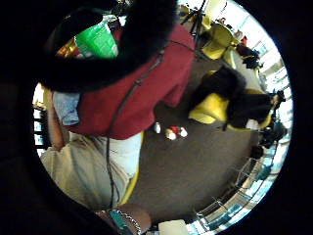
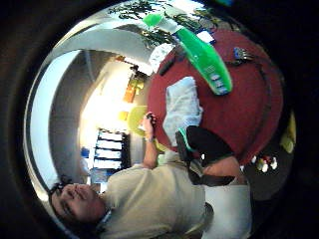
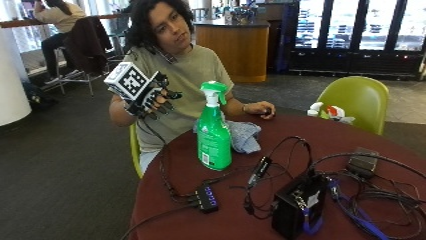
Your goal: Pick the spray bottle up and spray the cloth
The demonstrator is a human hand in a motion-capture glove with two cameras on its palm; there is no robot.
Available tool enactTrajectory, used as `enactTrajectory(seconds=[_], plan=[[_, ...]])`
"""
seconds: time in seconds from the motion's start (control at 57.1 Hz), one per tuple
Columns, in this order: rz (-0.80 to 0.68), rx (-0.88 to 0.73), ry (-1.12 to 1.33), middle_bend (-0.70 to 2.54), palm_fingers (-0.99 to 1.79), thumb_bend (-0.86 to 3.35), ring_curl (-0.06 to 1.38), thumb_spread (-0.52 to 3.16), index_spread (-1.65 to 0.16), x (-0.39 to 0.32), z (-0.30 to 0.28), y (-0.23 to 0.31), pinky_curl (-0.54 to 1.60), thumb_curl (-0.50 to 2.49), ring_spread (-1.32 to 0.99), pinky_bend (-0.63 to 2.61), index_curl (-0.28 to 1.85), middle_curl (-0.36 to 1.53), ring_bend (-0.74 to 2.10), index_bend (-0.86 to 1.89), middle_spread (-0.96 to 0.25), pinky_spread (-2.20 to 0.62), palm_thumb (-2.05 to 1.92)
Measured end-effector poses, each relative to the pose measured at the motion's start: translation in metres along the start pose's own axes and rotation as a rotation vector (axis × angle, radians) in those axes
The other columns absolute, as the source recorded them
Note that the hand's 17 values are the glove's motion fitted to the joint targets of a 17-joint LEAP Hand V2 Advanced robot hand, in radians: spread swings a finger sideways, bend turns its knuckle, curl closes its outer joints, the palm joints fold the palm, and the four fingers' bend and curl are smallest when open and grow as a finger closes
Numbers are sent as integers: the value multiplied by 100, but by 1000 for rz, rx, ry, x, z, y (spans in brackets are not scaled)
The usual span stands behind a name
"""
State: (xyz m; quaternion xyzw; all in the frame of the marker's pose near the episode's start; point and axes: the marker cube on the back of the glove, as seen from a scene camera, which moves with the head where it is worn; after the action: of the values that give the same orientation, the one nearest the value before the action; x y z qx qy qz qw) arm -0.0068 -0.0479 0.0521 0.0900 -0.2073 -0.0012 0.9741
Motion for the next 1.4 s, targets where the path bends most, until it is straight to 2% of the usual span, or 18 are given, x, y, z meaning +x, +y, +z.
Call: enactTrajectory(seconds=[0.28,0.403,0.473,0.525,0.595,0.648,0.7,0.735,0.823,0.91,1.033,1.155,1.295,1.4], plan=[[45,226,-494,23,41,5,26,106,-37,-10,49,-51,31,33,-3,45,18,29,41,12,4,21,68],[66,283,-554,27,75,7,30,109,-33,-5,54,-74,33,38,-5,53,16,32,55,7,3,12,79],[76,372,-562,32,111,8,35,109,-29,-3,55,-86,36,41,-9,62,16,36,66,7,-2,-7,85],[94,433,-535,40,132,9,39,109,-26,-1,55,-98,40,43,-11,65,21,40,68,19,-6,-13,88],[128,474,-498,49,146,12,44,117,-26,3,57,-114,46,46,-14,74,29,46,72,37,-10,-15,92],[120,422,-501,55,144,13,48,122,-26,5,61,-120,50,47,-16,80,35,50,77,48,-12,-15,93],[176,474,-541,64,142,14,51,125,-26,5,64,-137,53,50,-17,84,40,54,81,60,-13,-15,95],[152,501,-548,68,138,15,53,126,-25,6,66,-143,55,51,-18,87,43,57,84,65,-14,-15,95],[139,417,-544,78,130,17,58,130,-25,1,65,-133,60,55,-19,93,50,63,91,74,-16,-15,97],[109,427,-489,84,123,17,62,134,-24,-5,58,-124,65,58,-20,99,55,68,97,79,-17,-14,97],[7,311,-353,82,113,13,64,132,-22,-11,51,-100,66,61,-20,97,56,70,98,69,-17,-16,91],[-94,229,-184,69,90,5,58,120,-21,-9,39,-72,57,62,-14,72,52,64,81,46,-12,-18,87],[-99,113,74,50,62,-2,49,120,-27,7,23,-44,48,60,-9,50,46,54,60,31,-6,-5,80],[-84,32,167,35,44,-4,43,120,-33,16,18,-19,43,55,-8,41,44,47,45,27,-4,7,72]])
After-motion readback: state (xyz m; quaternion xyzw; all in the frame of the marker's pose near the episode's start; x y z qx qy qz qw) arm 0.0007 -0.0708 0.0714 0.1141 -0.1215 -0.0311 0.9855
